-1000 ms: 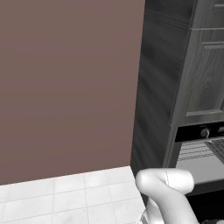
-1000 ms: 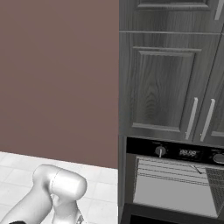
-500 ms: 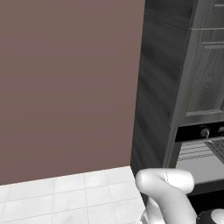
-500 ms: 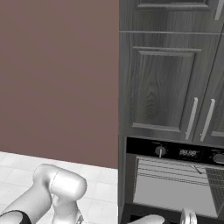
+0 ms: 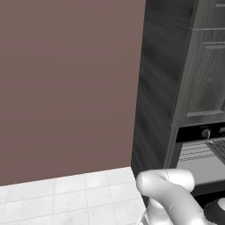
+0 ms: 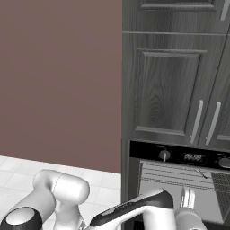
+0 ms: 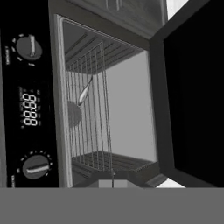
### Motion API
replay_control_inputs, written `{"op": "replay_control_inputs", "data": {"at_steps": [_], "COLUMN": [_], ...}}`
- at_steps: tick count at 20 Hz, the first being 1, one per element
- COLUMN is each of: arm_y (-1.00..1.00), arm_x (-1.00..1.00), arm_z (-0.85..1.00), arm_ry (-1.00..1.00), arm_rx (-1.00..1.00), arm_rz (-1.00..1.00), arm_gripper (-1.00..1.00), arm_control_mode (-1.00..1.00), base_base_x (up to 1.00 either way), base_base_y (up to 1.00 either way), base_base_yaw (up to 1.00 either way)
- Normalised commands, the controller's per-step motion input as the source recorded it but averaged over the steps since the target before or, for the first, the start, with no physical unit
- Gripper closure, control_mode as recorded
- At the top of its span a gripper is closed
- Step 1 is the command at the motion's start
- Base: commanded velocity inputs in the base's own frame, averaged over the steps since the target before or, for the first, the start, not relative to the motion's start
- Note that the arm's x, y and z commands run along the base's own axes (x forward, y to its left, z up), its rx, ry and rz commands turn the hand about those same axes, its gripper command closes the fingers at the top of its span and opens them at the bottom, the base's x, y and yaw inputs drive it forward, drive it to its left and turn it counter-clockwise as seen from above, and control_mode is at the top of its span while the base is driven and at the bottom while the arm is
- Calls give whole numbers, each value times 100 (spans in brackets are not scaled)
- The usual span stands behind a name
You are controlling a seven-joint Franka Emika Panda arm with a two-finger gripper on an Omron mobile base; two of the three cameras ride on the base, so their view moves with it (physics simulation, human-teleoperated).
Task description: Take the fish from the oven and place it on the plate on the counter.
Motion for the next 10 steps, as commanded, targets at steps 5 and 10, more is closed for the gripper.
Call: {"op": "replay_control_inputs", "data": {"at_steps": [5,10], "arm_y": [4,3], "arm_x": [75,16], "arm_z": [-59,-51], "arm_ry": [-5,-12], "arm_rx": [0,0], "arm_rz": [-2,-2], "arm_gripper": [-100,-100], "arm_control_mode": [-100,-100], "base_base_x": [0,0], "base_base_y": [0,0], "base_base_yaw": [0,0]}}
